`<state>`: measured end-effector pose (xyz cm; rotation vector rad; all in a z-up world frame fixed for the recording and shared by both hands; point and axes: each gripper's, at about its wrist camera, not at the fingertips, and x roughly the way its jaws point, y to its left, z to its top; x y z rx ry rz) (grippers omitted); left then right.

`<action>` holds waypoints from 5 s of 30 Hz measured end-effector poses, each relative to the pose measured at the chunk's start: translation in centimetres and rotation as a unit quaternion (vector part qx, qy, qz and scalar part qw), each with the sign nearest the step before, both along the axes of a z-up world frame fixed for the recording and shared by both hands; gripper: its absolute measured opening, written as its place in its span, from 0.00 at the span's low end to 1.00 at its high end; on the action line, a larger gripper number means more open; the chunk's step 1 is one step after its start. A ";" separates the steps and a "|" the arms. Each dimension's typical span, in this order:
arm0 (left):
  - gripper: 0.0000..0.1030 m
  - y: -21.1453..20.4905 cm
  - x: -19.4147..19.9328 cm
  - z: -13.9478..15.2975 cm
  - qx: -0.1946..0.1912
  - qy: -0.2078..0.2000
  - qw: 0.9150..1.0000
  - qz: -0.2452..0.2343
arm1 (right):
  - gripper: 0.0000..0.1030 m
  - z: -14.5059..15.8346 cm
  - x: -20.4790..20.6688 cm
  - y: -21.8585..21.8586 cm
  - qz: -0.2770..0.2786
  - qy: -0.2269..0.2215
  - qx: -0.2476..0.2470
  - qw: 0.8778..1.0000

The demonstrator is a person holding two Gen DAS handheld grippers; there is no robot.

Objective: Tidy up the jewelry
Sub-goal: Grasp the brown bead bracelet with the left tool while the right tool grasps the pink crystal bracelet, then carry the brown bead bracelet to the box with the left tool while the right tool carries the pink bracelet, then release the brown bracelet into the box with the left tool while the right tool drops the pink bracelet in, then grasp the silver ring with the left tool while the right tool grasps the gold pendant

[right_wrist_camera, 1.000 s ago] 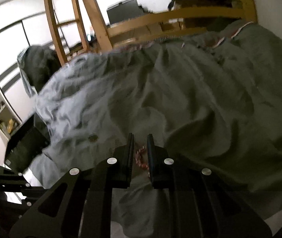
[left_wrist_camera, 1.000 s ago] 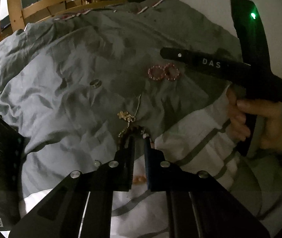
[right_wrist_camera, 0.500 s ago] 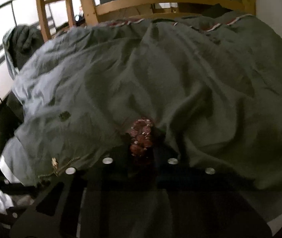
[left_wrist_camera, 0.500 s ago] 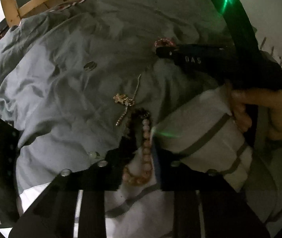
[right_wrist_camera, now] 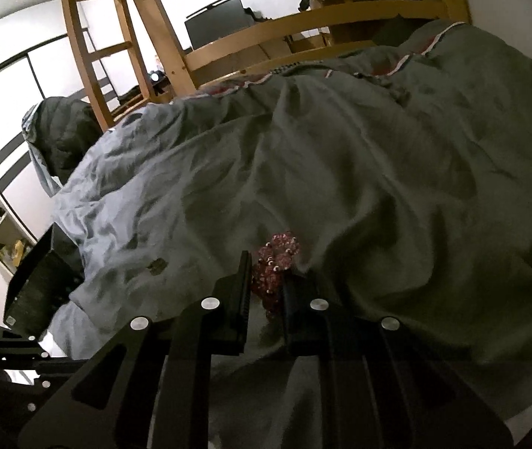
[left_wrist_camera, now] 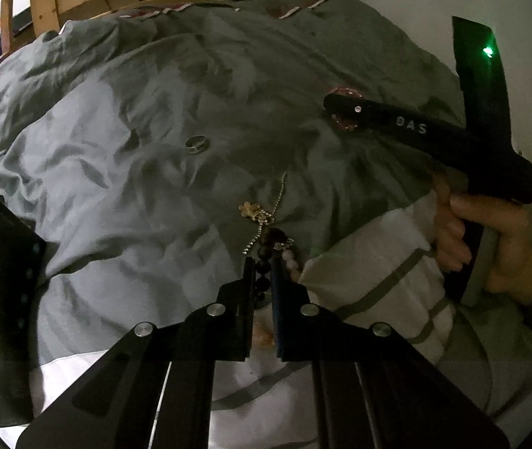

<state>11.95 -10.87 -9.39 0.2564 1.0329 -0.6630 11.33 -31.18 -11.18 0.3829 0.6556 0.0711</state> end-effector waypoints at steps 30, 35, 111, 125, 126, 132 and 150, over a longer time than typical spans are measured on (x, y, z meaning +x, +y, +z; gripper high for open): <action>0.08 4.9 -2.9 8.8 -0.042 -0.076 0.993 0.075 | 0.10 5.9 -4.7 5.3 0.049 0.073 -0.070 0.994; 0.08 6.1 -2.7 9.8 -0.045 -0.079 0.992 0.092 | 0.11 7.5 -5.4 6.3 0.055 0.070 -0.072 0.993; 0.11 26.2 3.6 9.1 -0.060 0.043 0.920 0.385 | 0.13 7.5 6.0 33.9 0.280 0.094 -0.114 0.949; 0.67 26.7 3.0 10.6 -0.098 0.005 0.917 0.388 | 0.88 9.4 5.1 30.6 0.244 0.051 -0.095 0.964; 0.71 26.4 3.0 10.7 -0.101 0.003 0.919 0.382 | 0.88 9.4 4.9 29.6 0.235 0.050 -0.100 0.966; 0.85 23.3 3.3 10.3 -0.077 -0.020 0.935 0.345 | 0.85 8.1 2.6 23.6 0.199 0.049 -0.157 0.966; 0.85 5.1 7.2 4.5 -0.056 -0.035 0.985 0.161 | 0.52 2.6 -4.9 9.3 0.125 0.031 -0.153 0.980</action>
